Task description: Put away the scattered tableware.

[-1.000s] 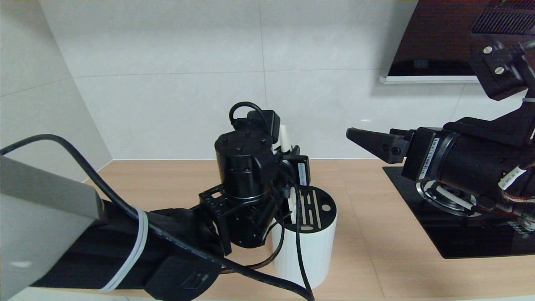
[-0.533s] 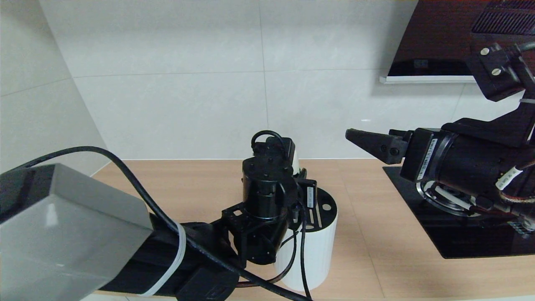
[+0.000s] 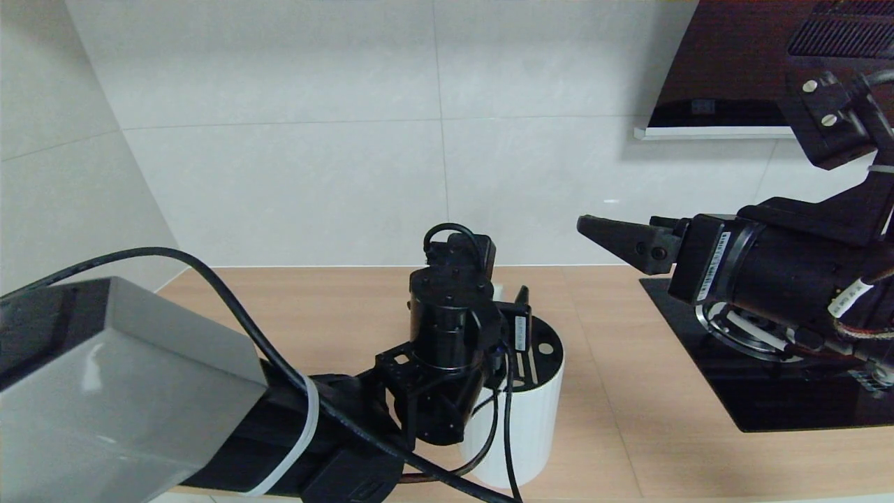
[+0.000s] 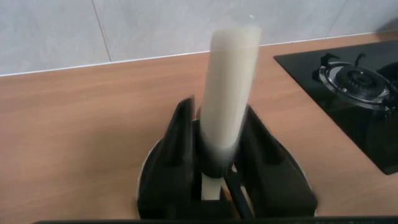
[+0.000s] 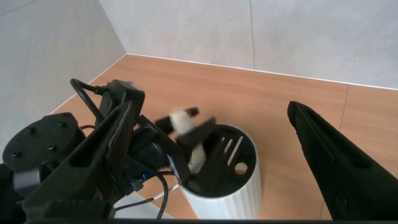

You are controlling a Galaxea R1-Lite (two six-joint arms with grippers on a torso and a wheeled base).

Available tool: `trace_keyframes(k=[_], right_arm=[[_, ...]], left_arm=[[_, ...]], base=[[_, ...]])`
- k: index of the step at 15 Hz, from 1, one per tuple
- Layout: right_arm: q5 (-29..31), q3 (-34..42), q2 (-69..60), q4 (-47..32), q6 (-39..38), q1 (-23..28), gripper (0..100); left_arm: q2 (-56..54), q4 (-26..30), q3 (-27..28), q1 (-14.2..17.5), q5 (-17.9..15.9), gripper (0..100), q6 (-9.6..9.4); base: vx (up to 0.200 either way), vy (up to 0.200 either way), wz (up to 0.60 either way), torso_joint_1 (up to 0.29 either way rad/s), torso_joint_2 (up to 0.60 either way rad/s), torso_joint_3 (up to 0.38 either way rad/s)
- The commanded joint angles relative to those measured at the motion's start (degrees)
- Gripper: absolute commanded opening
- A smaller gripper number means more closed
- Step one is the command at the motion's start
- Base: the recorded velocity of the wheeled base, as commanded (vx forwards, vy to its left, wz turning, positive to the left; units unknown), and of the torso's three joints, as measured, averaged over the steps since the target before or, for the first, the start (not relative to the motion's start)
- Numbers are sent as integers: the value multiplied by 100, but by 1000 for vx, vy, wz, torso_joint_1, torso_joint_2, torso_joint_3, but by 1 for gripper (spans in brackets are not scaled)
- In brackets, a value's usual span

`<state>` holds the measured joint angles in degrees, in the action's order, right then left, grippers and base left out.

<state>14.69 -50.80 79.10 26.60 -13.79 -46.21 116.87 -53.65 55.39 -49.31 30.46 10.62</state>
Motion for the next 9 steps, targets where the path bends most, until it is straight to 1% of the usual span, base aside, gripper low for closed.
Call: trace_keyframes(k=[1, 7, 8, 9], right_arm=[[-1, 0, 8, 3, -1, -2, 100], [-1, 0, 8, 3, -1, -2, 100], [-1, -9, -35, 12, -1, -2, 100], [8, -9, -53, 12, -1, -2, 100]], left_arm=[[-15, -14, 6, 0, 3, 100, 2], [-33, -31, 15, 0, 3, 100, 2], [-323, -269, -37, 0, -23, 100, 28], [-525, -383, -64, 0, -32, 100, 28]], base=[[0, 0, 0, 0, 0, 0], [0, 0, 0, 0, 0, 0], [0, 0, 0, 0, 0, 0], [0, 0, 0, 0, 0, 0]])
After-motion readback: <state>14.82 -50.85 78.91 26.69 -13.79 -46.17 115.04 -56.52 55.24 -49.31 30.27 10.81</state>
